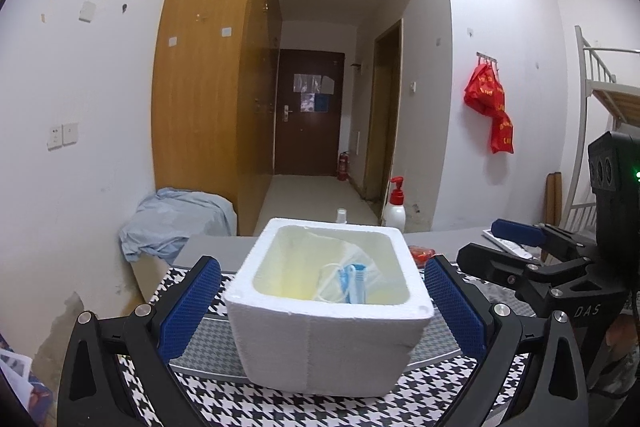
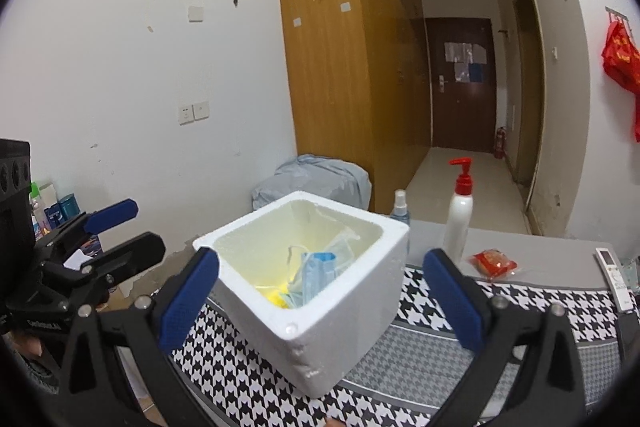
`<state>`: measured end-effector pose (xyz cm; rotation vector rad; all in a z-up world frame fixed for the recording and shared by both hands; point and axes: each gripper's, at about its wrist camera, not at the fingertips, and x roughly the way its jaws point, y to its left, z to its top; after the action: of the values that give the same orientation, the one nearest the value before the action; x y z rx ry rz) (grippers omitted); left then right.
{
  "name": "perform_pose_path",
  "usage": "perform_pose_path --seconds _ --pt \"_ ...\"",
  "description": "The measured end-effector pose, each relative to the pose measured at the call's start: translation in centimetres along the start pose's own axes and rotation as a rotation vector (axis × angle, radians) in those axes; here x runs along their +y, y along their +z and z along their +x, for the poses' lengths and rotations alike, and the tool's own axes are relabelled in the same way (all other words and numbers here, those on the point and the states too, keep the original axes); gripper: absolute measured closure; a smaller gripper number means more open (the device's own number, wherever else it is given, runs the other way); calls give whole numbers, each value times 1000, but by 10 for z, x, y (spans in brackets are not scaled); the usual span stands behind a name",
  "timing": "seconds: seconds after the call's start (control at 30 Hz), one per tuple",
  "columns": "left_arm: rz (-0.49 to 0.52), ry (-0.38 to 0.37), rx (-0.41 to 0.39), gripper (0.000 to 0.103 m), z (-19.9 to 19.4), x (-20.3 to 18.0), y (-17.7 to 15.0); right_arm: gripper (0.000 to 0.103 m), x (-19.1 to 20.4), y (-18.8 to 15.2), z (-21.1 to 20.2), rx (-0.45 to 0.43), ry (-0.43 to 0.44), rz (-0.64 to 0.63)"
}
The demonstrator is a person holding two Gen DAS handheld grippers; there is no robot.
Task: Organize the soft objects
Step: 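Withdraw both open grippers from the box toward the sock and foam tube, then lower the left gripper toward the white foam tube on the cloth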
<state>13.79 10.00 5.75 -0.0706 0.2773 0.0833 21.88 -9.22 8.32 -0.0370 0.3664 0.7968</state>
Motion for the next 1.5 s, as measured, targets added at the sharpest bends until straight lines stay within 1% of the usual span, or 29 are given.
perform_pose_path --seconds 0.17,0.3,0.47,0.67,0.83,0.93,1.1,1.27,1.4,1.5 --pt "6 18 5 1 -5 -8 -12 0 -11 -12 -11 -5 -15 23" --pt "10 17 5 1 -6 -14 -21 0 -17 -22 -18 0 -15 30" --pt "-19 -7 14 1 -7 -19 -33 0 -23 -38 -25 5 -11 20" --pt "-17 -31 1 1 -12 -27 -45 0 -25 -52 -35 -7 -26 16" --pt "-8 -46 29 1 -6 -36 -51 0 -31 -67 -40 -1 -32 41" --pt "0 -62 32 1 -5 -43 -53 0 -38 -70 -42 7 -55 58" --pt "20 -119 50 1 0 -60 -56 0 -49 -75 -53 -2 -91 73" --pt "47 -193 68 1 6 -84 -58 0 -59 -84 -73 -15 -153 94" --pt "75 -259 94 1 13 -103 -61 0 -72 -88 -88 -22 -209 125" --pt "92 -330 125 1 19 -119 -64 0 -82 -91 -99 -30 -253 148"
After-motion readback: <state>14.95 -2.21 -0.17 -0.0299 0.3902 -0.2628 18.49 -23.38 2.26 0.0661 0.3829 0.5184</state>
